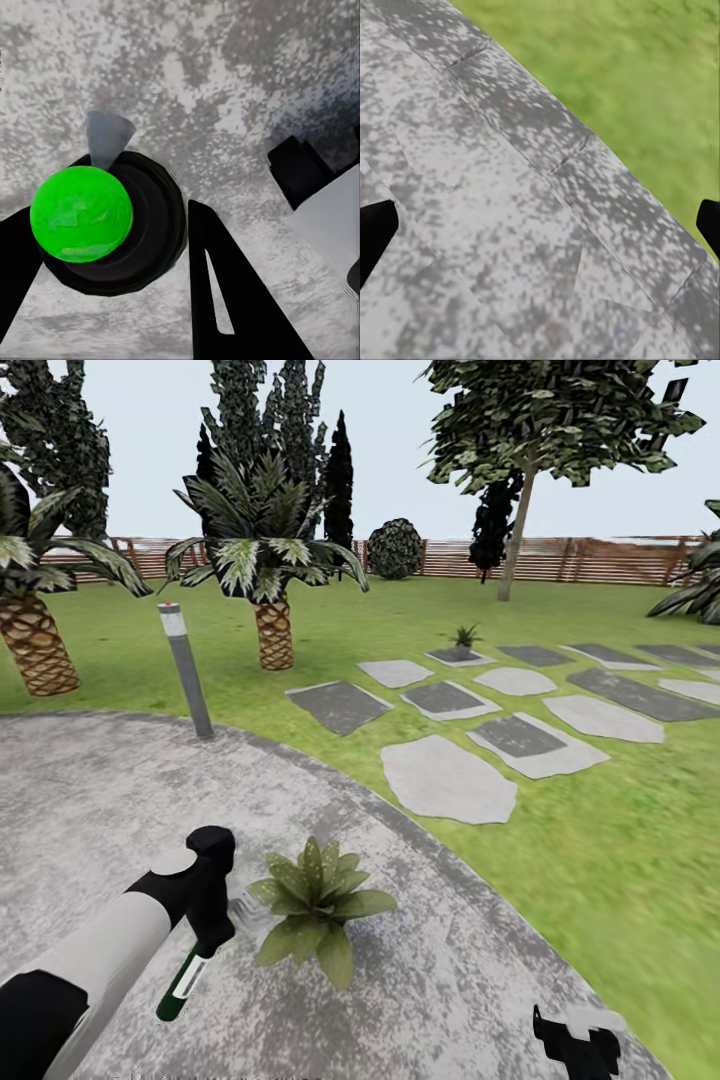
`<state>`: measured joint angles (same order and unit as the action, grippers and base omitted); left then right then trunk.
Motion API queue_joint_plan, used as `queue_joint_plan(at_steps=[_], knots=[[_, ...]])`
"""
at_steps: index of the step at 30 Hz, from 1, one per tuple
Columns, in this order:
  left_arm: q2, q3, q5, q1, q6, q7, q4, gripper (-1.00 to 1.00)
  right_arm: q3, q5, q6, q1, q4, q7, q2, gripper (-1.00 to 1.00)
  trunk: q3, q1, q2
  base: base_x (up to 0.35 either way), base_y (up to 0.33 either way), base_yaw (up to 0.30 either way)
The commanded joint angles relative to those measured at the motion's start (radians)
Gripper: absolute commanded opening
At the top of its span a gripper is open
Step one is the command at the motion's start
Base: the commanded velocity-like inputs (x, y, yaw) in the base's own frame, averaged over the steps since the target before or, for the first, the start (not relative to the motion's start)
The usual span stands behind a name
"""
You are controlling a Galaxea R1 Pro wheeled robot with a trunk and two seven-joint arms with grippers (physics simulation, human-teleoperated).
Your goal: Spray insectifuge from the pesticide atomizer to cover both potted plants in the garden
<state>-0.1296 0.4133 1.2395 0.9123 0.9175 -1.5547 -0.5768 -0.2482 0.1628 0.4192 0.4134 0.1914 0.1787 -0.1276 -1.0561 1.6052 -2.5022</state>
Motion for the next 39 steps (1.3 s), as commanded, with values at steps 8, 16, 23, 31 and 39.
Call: queue_joint_plan(at_steps=[8, 16, 23, 31, 39], knots=[[0.011, 0.0, -0.018, -0.064, 0.009, 0.052, -0.004, -1.0, -0.005, 0.011, 0.003, 0.001, -0.001, 0.004, 0.002, 1.0, -0.001, 0.0, 0.0, 0.0, 0.0, 0.276], [0.005, -0.002, -0.06, -0.09, 0.01, 0.109, -0.002, -1.0, -0.006, 0.011, 0.003, 0.001, -0.001, 0.004, -0.001, 1.0, -0.001, 0.0, 0.0, 0.0, 0.0, 0.07], [0.018, -0.035, -0.2, -0.099, 0.008, 0.195, 0.002, -1.0, -0.006, 0.011, 0.003, 0.001, -0.001, 0.004, -0.001, 1.0, -0.001, 0.0, 0.0, 0.042, 0.0, 0.0], [0.008, -0.037, -0.213, -0.147, 0.005, 0.292, 0.039, -1.0, -0.006, 0.011, 0.003, 0.001, -0.001, 0.005, 0.0, 1.0, -0.002, 0.0, 0.0, 0.308, 0.0, 0.018], [0.018, -0.036, -0.208, -0.156, 0.002, 0.298, 0.023, -1.0, -0.006, 0.009, 0.003, 0.001, -0.001, 0.007, -0.001, 1.0, -0.008, 0.0, 0.0, 0.061, 0.0, 0.164]])
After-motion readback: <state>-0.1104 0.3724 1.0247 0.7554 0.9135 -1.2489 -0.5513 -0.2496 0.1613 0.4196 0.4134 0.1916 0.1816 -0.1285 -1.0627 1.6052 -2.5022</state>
